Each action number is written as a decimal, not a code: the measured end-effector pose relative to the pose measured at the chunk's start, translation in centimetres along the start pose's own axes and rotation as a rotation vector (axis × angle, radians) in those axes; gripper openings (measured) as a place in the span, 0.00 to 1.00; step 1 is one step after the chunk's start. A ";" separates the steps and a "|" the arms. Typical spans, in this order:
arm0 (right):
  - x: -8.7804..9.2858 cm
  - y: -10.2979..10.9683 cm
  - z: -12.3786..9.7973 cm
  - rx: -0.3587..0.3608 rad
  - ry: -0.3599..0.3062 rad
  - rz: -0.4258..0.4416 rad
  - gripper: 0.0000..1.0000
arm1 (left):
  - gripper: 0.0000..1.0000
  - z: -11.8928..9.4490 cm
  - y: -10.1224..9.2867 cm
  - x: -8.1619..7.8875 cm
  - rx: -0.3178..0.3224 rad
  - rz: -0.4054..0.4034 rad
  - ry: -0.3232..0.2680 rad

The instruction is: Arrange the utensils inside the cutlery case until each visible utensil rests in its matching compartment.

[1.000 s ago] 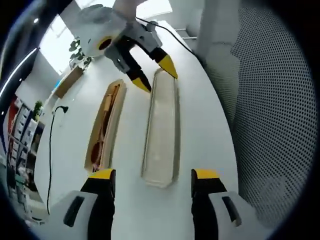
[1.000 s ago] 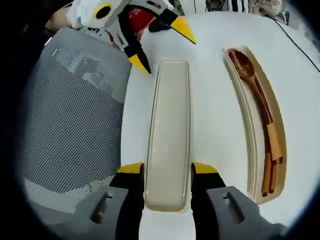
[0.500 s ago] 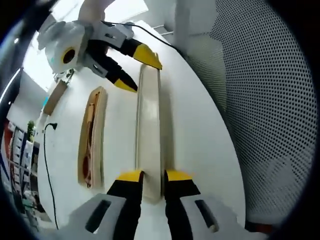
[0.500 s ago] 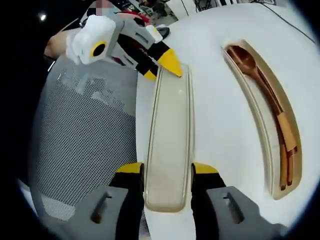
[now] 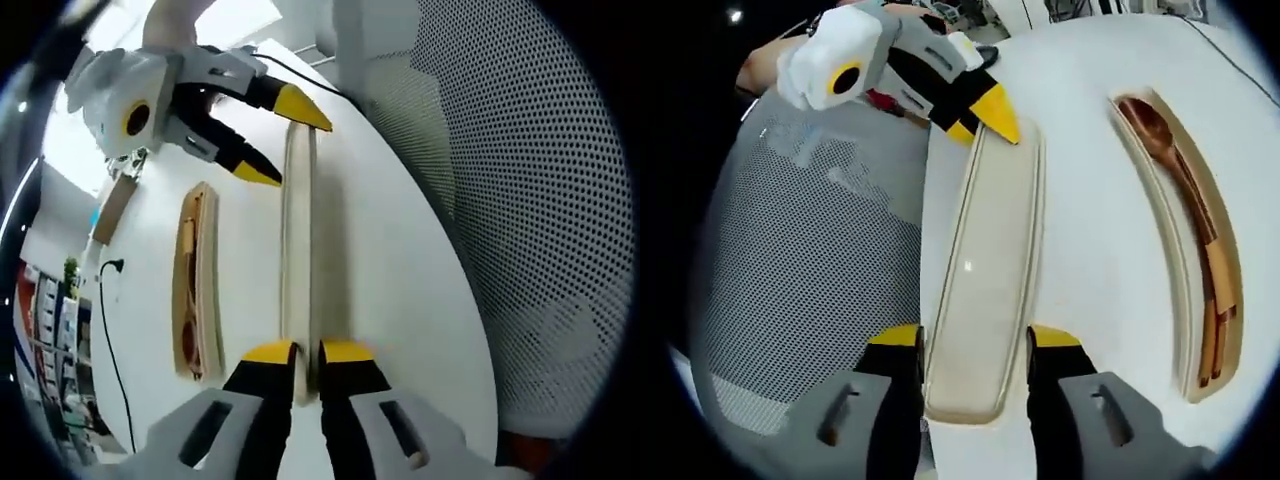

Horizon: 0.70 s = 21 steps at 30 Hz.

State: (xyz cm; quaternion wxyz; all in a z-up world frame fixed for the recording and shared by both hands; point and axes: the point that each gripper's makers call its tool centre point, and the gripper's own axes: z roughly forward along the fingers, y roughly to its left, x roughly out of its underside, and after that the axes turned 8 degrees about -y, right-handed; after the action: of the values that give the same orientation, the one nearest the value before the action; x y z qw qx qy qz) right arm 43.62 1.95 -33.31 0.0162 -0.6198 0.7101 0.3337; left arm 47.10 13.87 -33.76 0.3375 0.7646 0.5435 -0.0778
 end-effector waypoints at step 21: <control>-1.2 -2.7 -2.3 0.227 0.095 -0.285 0.01 | 0.06 -0.4 -0.1 0.1 0.018 -0.183 0.006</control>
State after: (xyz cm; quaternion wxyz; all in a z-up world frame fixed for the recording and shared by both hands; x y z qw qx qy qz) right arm 47.20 1.84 -32.26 0.0995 -0.7232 0.6482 0.2164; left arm 46.93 14.21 -33.58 0.3205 0.7148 0.6115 -0.1111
